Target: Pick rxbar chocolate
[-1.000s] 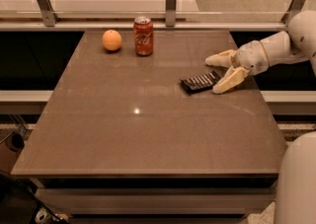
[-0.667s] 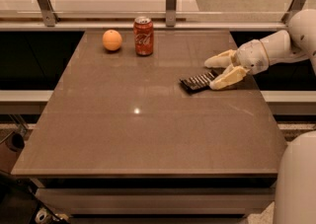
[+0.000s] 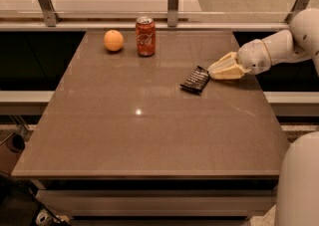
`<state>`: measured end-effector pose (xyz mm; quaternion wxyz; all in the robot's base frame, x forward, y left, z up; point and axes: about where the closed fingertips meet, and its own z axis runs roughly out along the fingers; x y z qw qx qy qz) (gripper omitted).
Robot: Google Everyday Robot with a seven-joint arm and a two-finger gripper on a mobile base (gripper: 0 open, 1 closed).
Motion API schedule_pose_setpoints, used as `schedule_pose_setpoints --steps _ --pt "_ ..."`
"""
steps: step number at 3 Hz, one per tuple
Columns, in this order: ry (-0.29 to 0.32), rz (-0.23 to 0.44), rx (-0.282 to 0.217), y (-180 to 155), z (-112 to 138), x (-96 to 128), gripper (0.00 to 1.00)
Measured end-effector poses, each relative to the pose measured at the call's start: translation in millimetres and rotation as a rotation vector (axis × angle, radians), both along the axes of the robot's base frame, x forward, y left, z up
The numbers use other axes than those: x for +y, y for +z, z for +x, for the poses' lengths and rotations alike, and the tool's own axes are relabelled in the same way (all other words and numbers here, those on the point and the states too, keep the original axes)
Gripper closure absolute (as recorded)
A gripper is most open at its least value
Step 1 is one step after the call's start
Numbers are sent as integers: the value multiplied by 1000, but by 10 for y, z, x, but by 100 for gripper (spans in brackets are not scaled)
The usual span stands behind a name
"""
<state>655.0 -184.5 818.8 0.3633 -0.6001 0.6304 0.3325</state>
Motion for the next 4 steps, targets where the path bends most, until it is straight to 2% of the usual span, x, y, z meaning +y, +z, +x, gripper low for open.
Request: schedule_pose_setpoints --steps 1,3,4 --pt "0 0 0 1 0 0 100" --pt "-93 -114 -100 703 -43 -71 100" --pt "-120 -157 -136 971 -56 -68 100"
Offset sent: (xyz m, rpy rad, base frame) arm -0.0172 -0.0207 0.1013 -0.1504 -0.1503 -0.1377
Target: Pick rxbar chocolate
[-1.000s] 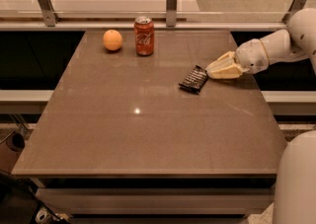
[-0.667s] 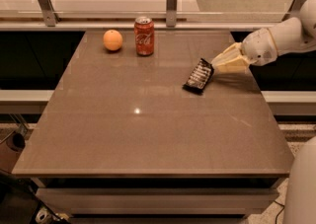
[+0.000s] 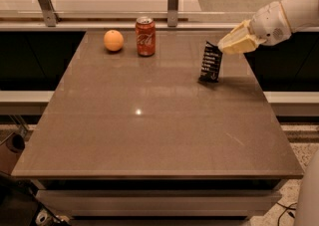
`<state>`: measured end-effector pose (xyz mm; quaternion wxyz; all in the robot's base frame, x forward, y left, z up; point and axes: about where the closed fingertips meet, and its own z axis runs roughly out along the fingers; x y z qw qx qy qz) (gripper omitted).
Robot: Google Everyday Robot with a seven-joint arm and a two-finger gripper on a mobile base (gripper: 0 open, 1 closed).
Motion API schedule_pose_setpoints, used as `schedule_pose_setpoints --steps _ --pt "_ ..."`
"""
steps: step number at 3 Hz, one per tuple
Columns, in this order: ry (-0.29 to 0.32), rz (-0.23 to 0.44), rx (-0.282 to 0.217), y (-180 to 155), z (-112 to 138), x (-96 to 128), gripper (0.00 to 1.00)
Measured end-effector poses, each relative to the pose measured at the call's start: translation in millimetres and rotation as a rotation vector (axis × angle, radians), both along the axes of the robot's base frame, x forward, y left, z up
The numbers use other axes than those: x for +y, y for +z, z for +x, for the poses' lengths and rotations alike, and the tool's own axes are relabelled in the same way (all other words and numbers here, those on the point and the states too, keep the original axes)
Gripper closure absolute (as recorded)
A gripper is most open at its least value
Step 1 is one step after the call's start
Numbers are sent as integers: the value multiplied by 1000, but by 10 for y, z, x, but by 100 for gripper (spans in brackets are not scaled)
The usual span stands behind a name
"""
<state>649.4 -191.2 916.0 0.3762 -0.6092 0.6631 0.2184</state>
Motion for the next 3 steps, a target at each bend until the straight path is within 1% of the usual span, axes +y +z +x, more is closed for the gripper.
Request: schedule_pose_setpoints --steps 2,3 --pt "-28 -53 -86 487 -52 -11 100" --pt "-55 -72 -131 742 -130 -72 100"
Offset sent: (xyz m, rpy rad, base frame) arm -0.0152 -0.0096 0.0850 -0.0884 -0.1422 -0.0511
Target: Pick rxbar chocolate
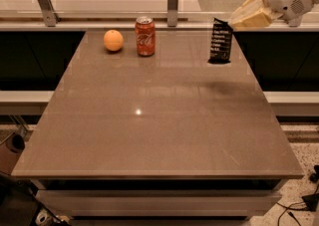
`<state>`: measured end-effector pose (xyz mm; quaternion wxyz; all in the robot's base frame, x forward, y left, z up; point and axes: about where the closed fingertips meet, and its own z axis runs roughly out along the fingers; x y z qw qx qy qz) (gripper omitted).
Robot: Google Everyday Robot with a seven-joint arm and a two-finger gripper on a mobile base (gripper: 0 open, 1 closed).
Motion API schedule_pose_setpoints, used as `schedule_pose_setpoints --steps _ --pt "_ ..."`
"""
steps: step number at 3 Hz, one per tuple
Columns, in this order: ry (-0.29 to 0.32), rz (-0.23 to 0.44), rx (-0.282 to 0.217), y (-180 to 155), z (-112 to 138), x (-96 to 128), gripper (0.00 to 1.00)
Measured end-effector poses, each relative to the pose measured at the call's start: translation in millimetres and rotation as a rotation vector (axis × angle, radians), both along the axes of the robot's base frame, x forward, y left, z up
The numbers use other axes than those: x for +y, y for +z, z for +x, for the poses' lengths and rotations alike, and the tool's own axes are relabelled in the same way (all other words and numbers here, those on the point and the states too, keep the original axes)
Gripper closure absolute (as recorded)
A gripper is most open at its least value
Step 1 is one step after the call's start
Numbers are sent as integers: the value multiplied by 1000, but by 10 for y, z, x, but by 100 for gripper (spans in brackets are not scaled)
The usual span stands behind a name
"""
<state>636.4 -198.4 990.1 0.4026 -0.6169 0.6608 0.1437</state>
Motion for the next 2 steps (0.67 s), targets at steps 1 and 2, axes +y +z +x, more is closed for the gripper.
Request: schedule_pose_setpoints --steps 1,2 --pt "-36 -15 -51 271 -126 -87 100" --pt "-62 -28 -89 468 -252 -140 100"
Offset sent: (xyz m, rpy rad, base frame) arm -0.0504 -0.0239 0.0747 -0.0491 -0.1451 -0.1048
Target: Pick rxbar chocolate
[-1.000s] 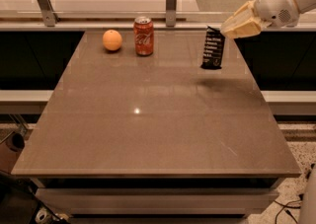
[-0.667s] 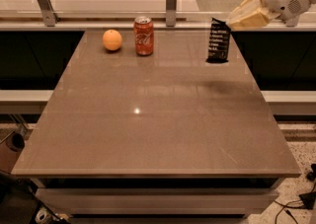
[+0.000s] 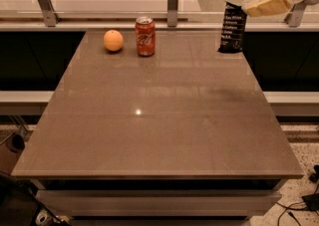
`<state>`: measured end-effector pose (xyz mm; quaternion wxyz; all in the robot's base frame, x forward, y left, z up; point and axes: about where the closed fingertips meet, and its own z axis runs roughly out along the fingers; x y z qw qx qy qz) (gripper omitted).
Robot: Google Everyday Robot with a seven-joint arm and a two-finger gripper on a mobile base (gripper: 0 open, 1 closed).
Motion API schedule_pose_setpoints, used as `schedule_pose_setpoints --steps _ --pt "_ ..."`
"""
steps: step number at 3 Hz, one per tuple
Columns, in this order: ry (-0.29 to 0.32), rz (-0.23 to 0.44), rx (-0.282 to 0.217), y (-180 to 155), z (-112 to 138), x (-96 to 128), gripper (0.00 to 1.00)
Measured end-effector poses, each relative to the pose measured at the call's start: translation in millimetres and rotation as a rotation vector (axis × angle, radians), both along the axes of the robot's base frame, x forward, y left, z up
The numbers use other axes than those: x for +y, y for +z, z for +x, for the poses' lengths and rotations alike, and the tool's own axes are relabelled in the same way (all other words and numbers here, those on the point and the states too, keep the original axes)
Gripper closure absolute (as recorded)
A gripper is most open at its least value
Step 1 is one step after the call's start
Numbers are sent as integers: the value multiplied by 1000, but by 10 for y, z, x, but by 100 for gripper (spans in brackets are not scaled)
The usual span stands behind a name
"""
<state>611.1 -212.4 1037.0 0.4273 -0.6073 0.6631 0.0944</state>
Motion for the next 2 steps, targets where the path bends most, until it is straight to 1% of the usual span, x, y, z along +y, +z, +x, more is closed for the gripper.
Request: schedule_pose_setpoints --steps 1,2 --pt "-22 -10 -40 173 -158 -34 100" --pt "-23 -11 -43 191 -176 -29 100"
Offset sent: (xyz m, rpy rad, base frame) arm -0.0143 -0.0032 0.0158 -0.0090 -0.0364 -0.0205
